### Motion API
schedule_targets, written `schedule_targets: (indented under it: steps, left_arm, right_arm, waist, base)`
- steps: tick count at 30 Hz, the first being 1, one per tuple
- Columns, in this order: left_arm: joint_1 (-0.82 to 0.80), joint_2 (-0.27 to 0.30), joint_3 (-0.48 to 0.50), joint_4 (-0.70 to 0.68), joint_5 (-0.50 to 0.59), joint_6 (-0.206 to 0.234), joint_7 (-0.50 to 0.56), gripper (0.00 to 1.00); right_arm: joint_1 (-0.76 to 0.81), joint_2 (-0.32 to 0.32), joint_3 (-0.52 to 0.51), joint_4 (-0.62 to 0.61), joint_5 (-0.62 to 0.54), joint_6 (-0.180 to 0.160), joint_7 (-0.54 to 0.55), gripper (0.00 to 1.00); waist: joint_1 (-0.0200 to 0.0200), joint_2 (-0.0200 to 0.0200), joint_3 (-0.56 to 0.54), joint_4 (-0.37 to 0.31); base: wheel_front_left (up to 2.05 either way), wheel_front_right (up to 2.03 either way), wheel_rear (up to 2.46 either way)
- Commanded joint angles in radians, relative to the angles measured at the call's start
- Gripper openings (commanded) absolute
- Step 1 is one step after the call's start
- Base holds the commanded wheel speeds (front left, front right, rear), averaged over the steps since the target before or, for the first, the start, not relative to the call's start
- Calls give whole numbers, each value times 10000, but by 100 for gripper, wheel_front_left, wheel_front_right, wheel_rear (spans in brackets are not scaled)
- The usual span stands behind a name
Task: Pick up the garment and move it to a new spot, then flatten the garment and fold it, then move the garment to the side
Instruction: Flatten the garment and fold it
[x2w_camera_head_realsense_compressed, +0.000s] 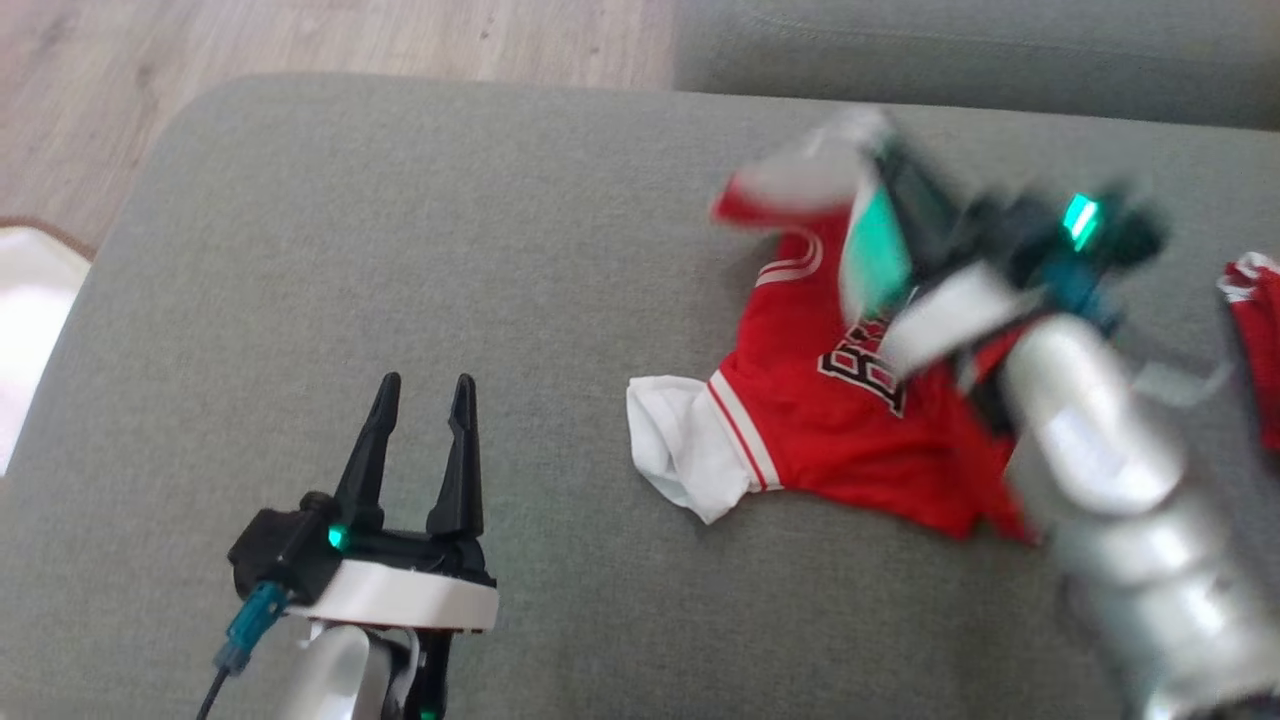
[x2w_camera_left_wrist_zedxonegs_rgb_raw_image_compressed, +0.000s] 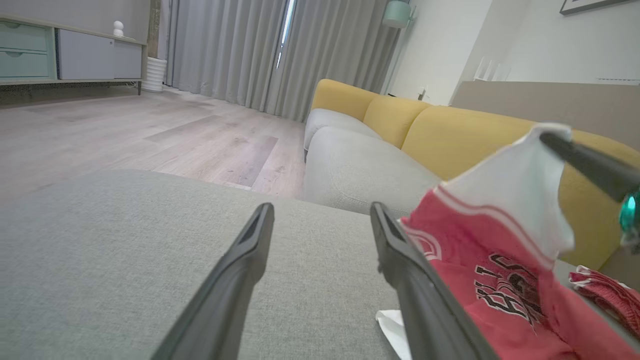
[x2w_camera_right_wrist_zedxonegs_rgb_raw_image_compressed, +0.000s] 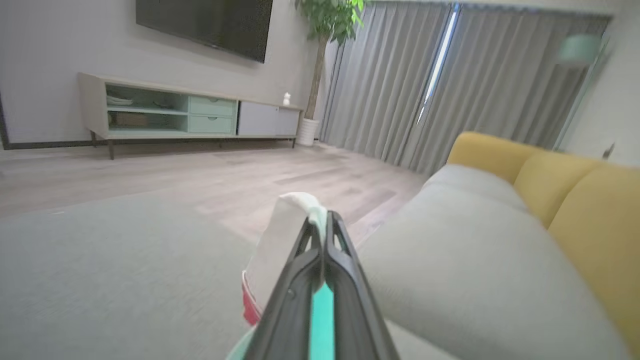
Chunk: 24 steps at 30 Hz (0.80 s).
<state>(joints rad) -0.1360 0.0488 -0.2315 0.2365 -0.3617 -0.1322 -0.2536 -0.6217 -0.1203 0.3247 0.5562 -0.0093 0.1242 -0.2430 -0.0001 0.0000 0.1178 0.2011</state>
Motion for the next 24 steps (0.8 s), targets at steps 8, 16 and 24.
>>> schedule_targets:
  steps: [8, 16, 24]
  left_arm:
    - [-774, 14, -314, -386, -417, 16, -82, 100]
    - [-1042, 14, -566, -371, -687, 31, -82, 100]
    - [-1062, 14, -492, -351, -694, 103, -82, 100]
  right_arm:
    - [-4308, -1584, 248, 1174, -209, 65, 583, 0]
    - [-6936, -2329, -616, 3939, -1422, 65, 487, 100]
    - [-6899, -1600, -877, 5384, -2102, 65, 255, 100]
  waist:
    - [1, 0, 980, 1184]
    - [1, 0, 1408, 2004]
    - [1, 0, 1298, 1746]
  base:
    - [0, 0, 0]
    - [0, 0, 0]
    - [0, 0, 0]
